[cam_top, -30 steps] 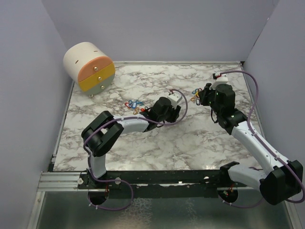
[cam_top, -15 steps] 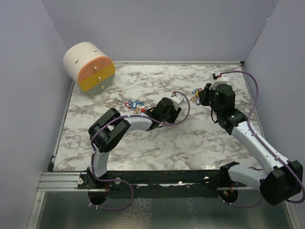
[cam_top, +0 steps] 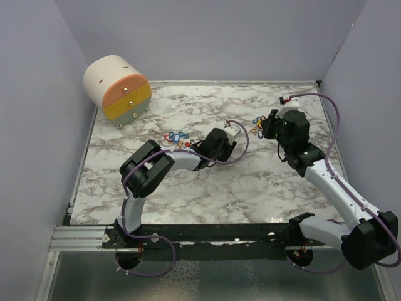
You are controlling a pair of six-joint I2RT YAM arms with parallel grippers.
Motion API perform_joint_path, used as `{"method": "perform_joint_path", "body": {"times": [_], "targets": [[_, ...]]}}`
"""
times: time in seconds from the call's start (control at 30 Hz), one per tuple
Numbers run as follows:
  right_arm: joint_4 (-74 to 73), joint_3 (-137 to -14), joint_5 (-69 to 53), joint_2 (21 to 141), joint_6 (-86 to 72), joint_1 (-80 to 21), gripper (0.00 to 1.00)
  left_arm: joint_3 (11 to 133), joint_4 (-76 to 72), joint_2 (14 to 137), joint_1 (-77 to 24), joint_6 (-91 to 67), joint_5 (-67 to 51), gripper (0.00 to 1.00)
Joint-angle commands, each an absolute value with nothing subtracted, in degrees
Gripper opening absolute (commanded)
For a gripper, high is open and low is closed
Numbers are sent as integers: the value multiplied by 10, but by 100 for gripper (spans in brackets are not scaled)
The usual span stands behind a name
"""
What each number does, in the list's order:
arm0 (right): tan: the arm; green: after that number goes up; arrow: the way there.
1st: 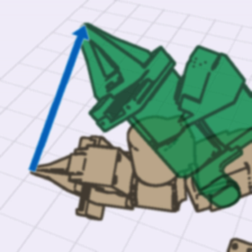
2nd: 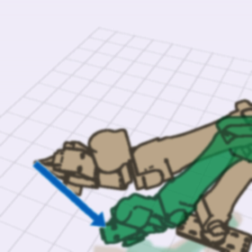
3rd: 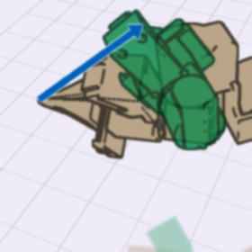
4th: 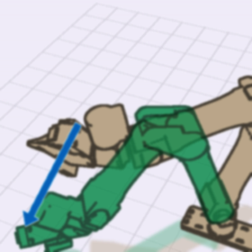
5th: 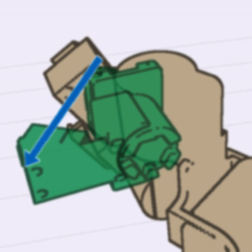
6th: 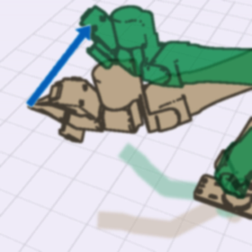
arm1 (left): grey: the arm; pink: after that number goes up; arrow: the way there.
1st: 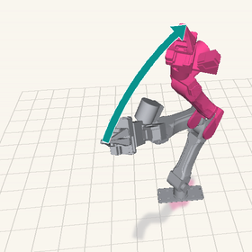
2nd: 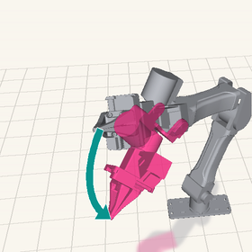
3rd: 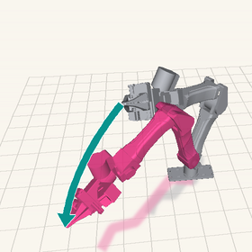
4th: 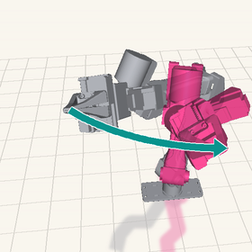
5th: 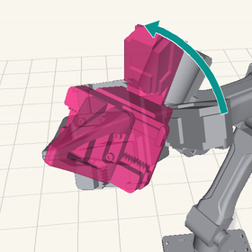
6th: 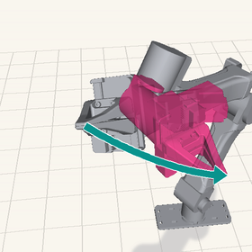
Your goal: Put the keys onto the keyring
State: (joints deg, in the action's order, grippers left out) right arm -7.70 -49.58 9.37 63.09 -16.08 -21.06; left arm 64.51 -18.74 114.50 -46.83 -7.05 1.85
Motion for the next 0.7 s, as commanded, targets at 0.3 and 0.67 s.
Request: {"method": "perform_joint_path", "body": {"times": [0.3, 0.67], "targets": [[-71, -492, 99, 627, -161, -214, 1, 658, -195, 1159, -467, -69, -9, 36], [-70, -492, 99, 628, -159, -214, 1, 645, -198, 1157, -467, -76, -16, 19]]}}
